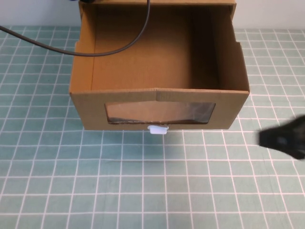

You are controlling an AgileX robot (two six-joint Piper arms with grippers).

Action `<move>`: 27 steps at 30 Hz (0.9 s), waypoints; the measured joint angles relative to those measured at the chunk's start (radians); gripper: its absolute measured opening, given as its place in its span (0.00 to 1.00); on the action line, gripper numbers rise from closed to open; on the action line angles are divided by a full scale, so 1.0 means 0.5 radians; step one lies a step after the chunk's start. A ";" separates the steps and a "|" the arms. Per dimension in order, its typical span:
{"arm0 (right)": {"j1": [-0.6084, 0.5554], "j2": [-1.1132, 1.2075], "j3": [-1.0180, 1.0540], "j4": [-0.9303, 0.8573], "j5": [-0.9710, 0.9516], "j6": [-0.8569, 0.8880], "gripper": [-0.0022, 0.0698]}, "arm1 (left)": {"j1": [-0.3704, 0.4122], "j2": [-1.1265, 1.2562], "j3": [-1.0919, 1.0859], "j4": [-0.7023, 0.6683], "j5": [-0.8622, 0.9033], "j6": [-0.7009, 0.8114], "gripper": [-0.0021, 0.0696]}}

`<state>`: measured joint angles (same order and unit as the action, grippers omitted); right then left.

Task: Close the shoe box
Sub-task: Close the shoe box with your right arm

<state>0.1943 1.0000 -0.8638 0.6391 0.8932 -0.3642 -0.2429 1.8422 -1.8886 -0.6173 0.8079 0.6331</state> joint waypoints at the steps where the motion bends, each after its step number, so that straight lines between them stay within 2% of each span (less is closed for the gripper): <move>1: 0.104 0.054 -0.046 0.000 -0.051 0.004 0.01 | 0.000 0.000 0.000 0.000 0.000 0.000 0.02; 5: 0.544 0.267 -0.207 -0.062 -0.310 0.093 0.01 | 0.000 0.000 0.000 0.000 0.000 0.000 0.02; 10: 0.826 0.549 -0.380 -0.124 -0.578 0.153 0.01 | 0.000 0.000 0.000 0.000 0.000 0.000 0.02; 27: 0.852 1.048 -0.820 -0.200 -1.001 0.158 0.01 | 0.000 0.000 0.000 0.000 0.000 0.000 0.02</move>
<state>0.6202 1.5238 -1.2739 0.5391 0.3929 -0.2853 -0.2429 1.8422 -1.8886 -0.6173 0.8079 0.6331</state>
